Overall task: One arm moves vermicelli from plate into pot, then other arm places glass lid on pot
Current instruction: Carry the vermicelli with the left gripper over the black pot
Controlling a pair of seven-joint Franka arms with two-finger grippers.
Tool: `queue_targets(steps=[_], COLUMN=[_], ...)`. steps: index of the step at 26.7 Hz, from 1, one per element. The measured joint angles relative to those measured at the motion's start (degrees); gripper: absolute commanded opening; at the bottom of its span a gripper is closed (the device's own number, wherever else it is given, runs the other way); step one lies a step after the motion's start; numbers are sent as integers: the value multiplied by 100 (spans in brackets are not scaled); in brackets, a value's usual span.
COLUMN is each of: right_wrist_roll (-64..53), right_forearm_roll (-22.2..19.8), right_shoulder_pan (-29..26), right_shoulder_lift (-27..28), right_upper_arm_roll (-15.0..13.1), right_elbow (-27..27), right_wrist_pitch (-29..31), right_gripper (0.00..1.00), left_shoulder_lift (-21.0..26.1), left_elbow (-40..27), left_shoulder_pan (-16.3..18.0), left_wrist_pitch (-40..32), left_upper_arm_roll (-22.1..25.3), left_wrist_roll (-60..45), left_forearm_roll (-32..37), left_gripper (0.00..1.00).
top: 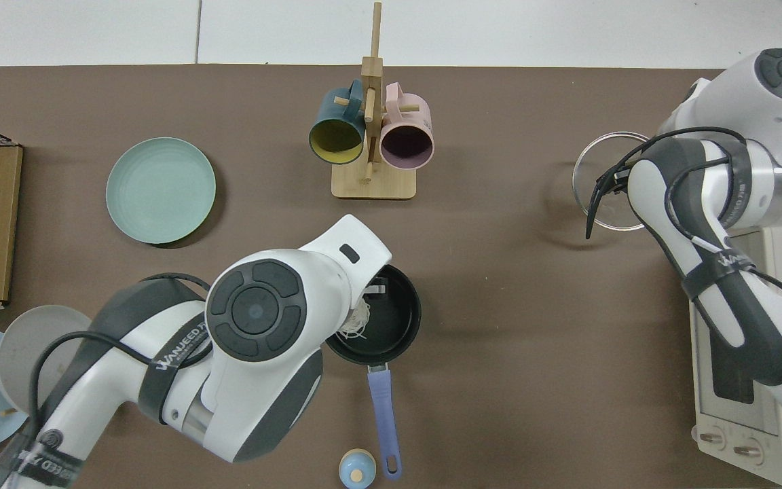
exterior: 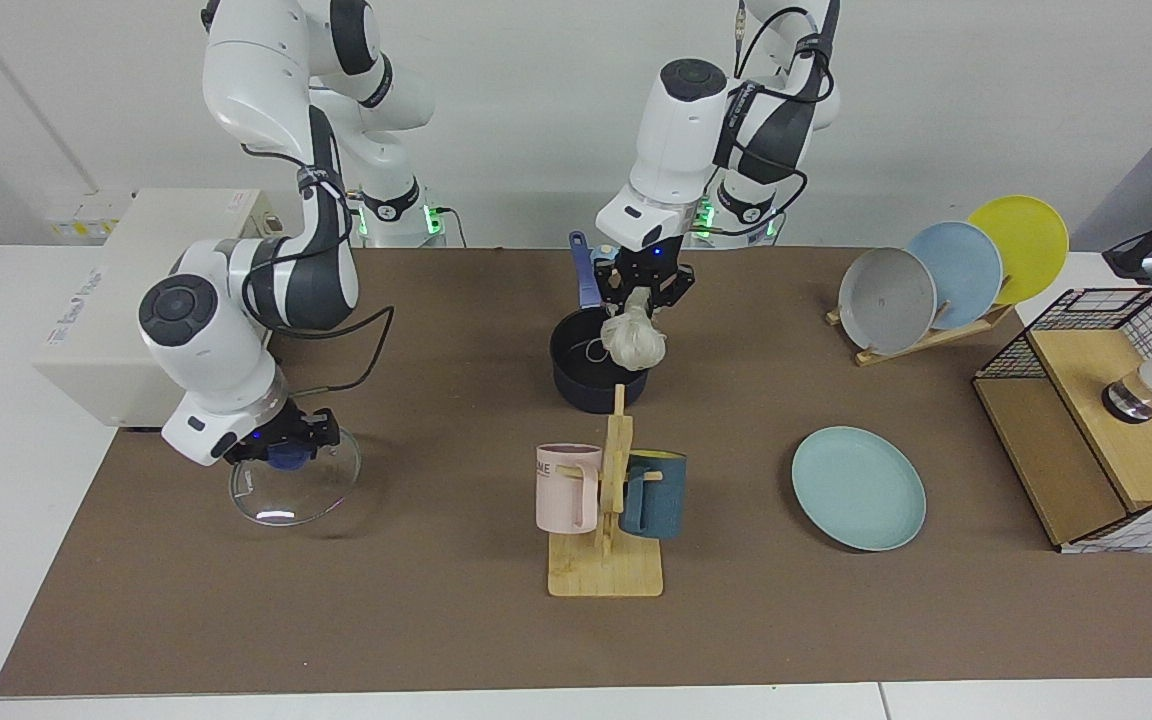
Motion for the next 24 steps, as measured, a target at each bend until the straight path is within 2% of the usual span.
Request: queue_targets(steps=[10,15,21,22,24], right_wrist_roll=[-8,-12,-11,-11,-11], right_forearm_roll=[258,309,319,320,321], right_shoulder_pan=[20,127,211,211,211], right_shoulder_lift=[-644,-734,-746,-752,-767], right_upper_arm_roll=[30,44,47,45,38], right_elbow=[8,-37,-54,-54,-57], right_wrist_pitch=[-425,-636,-1263,-1331,-1422], right_gripper=[0,0,0,0,0], left_shoulder_lift=[106,428,619,625,629], left_elbow=[-529,-866,-898,-898,-898], left_shoulder_pan=[-2,-56,-77,-76,-74], left_wrist_pitch=[567,930,1015,1021,1032], left_upper_arm_roll=[-179,-378,-415,-412,-407], left_wrist_roll=[-45,-477,-567,-567,-567], left_forearm_roll=[77,541,620,620,621], left_gripper=[0,0,0,10,50])
